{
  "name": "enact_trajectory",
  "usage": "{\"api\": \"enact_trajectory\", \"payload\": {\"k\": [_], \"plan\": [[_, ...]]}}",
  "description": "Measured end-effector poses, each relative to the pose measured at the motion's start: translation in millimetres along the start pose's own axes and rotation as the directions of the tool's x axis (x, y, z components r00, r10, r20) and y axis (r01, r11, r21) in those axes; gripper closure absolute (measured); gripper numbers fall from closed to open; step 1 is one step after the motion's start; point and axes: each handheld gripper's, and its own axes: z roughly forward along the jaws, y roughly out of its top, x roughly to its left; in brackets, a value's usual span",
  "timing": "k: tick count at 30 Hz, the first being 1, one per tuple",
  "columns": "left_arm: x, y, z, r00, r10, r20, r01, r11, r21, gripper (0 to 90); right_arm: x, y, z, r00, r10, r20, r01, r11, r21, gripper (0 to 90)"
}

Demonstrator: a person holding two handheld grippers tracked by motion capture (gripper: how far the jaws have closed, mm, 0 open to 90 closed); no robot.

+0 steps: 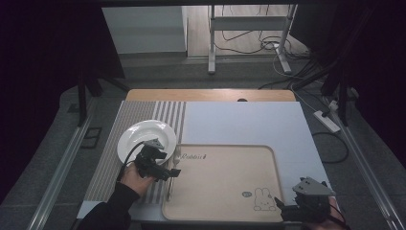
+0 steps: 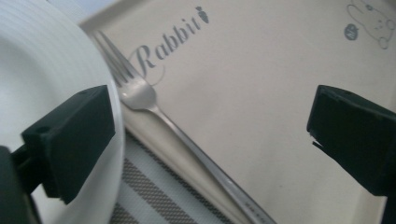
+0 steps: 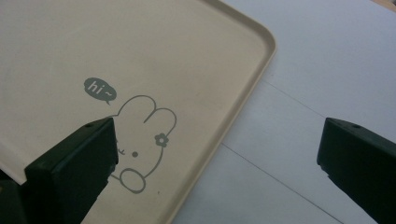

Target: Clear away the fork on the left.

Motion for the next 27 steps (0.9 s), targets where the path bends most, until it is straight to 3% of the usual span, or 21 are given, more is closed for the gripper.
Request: {"api": "enact_trajectory", "payload": {"k": [8,14,20,27], "plan": [[4.9,-8.3,-11.6,0.9985,-0.006,-0.055,0.002,0.998,-0.063,0.0,-0.5,0.0,-0.1,1.0,0.005,0.002,-0.005,1.0,0.0,0.0],[6.0,-16.4,-18.9,0.9964,0.02,-0.082,-0.029,0.9937,-0.109,0.0,-0.4,0.0,0.0,1.0,0.007,0.002,-0.007,1.0,0.0,0.0],[9.2,-26.8,-24.9,0.9968,-0.025,-0.076,0.015,0.992,-0.125,0.0,-0.3,0.0,-0.1,1.0,0.008,0.003,-0.008,1.0,0.001,0.0],[10.2,-36.2,-33.7,0.9962,-0.05,-0.071,0.039,0.9874,-0.153,0.0,-0.3,-0.1,-0.1,1.0,0.008,0.003,-0.008,1.0,0.002,0.0]]}}
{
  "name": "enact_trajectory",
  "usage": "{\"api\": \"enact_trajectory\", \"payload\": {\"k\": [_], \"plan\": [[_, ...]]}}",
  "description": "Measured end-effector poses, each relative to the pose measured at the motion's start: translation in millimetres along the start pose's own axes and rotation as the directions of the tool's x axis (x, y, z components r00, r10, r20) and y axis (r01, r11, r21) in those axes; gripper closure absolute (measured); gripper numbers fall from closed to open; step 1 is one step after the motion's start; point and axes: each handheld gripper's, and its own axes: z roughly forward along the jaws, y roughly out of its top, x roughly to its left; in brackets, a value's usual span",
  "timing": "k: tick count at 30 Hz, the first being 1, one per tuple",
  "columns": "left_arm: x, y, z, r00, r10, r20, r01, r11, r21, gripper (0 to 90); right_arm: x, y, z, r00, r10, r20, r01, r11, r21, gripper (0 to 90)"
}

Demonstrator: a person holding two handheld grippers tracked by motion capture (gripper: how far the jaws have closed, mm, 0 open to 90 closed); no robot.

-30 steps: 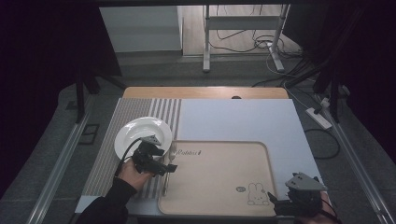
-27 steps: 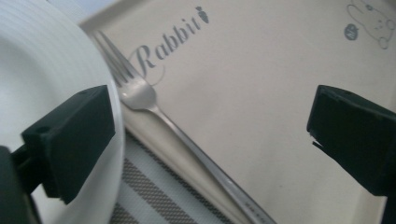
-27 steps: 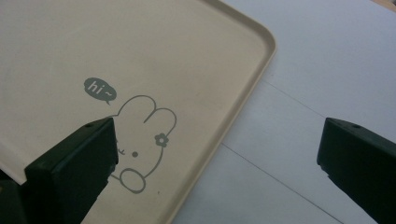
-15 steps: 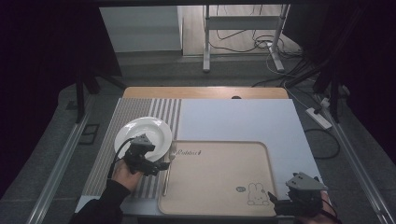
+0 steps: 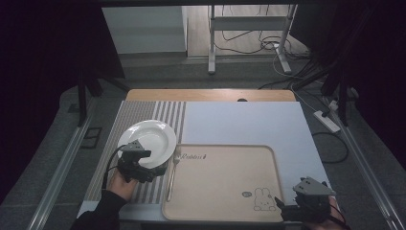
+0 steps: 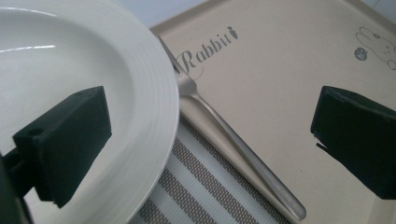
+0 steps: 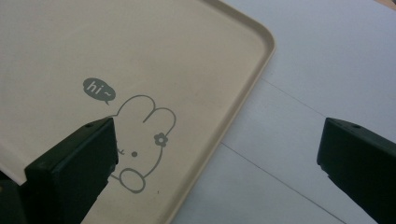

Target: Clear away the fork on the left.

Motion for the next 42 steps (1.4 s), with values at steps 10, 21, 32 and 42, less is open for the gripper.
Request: {"api": "enact_trajectory", "payload": {"k": [10,21,32,42], "plan": [[-1.0,-16.4,-16.3,0.9997,-0.024,-0.003,0.024,0.9996,-0.012,0.0,0.0,0.0,-0.1,1.0,0.001,0.002,-0.001,1.0,0.0,0.0],[-1.2,-31.7,-30.7,0.9987,-0.05,0.002,0.051,0.9983,-0.031,0.0,0.4,0.2,0.3,1.0,0.005,0.005,-0.005,1.0,0.002,0.0],[-3.5,-45.0,-42.1,0.9968,-0.076,-0.024,0.076,0.9971,-0.012,0.0,-0.6,0.0,0.2,0.9999,0.011,0.004,-0.011,1.0,0.0,0.0],[-6.6,-53.5,-56.7,0.9944,-0.092,-0.051,0.089,0.9941,-0.063,0.0,-0.8,-0.1,0.1,0.9999,0.014,0.007,-0.014,1.0,0.0,0.0]]}}
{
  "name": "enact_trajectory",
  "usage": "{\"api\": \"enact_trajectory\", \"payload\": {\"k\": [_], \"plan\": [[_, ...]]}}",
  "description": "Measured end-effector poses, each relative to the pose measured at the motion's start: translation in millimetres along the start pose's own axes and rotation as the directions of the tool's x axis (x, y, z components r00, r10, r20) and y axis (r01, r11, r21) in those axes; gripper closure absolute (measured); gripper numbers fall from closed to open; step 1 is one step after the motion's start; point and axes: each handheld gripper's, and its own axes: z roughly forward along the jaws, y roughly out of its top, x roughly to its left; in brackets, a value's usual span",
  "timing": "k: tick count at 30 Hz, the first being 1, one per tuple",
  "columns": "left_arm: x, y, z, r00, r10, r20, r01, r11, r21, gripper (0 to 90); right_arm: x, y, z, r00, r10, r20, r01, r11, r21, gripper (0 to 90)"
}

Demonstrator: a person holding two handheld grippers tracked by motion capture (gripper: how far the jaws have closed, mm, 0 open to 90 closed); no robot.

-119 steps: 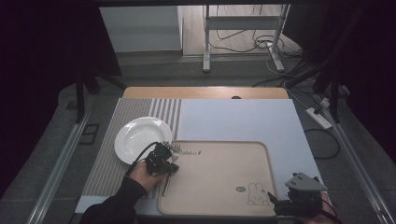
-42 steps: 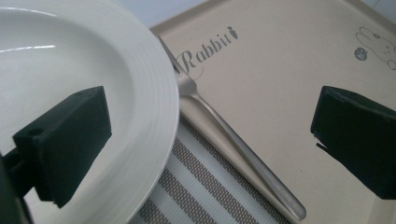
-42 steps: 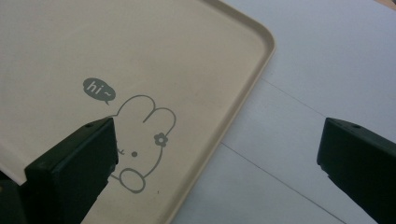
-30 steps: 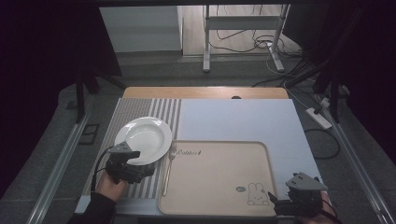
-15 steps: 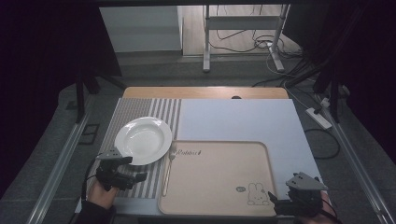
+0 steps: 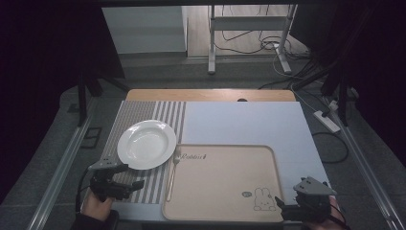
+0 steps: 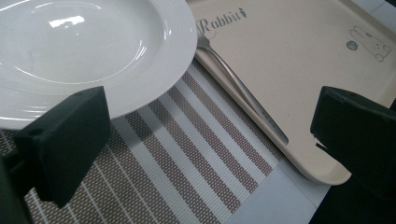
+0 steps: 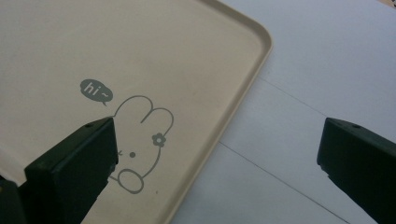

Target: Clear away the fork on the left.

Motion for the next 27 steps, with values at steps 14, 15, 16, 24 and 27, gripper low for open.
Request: {"api": "enact_trajectory", "payload": {"k": [14,15,16,24,27], "plan": [[-8.9,-8.0,-12.2,0.9968,0.042,-0.068,-0.042,0.9991,0.009,0.0,-2.0,-0.2,-0.8,0.9996,0.027,0.0,-0.027,1.0,-0.008,0.0],[-8.9,-8.0,-12.2,0.9968,0.042,-0.068,-0.042,0.9991,0.009,0.0,-2.0,-0.2,-0.7,0.9996,0.027,0.001,-0.027,1.0,-0.009,0.0],[-10.1,-9.6,-14.2,0.9958,0.05,-0.077,-0.049,0.9987,0.009,0.0,-2.0,-0.1,-0.7,0.9996,0.027,0.002,-0.027,1.0,-0.008,0.0],[-11.3,-10.3,-14.7,0.9946,0.054,-0.088,-0.053,0.9984,0.018,0.0,-1.4,0.1,-0.5,0.9997,0.022,0.001,-0.022,1.0,-0.002,0.0],[-11.7,-9.3,-13.5,0.9943,0.057,-0.09,-0.055,0.9981,0.025,0.0,-2.1,-0.3,0.0,0.9997,0.023,-0.001,-0.023,1.0,0.0,0.0]]}}
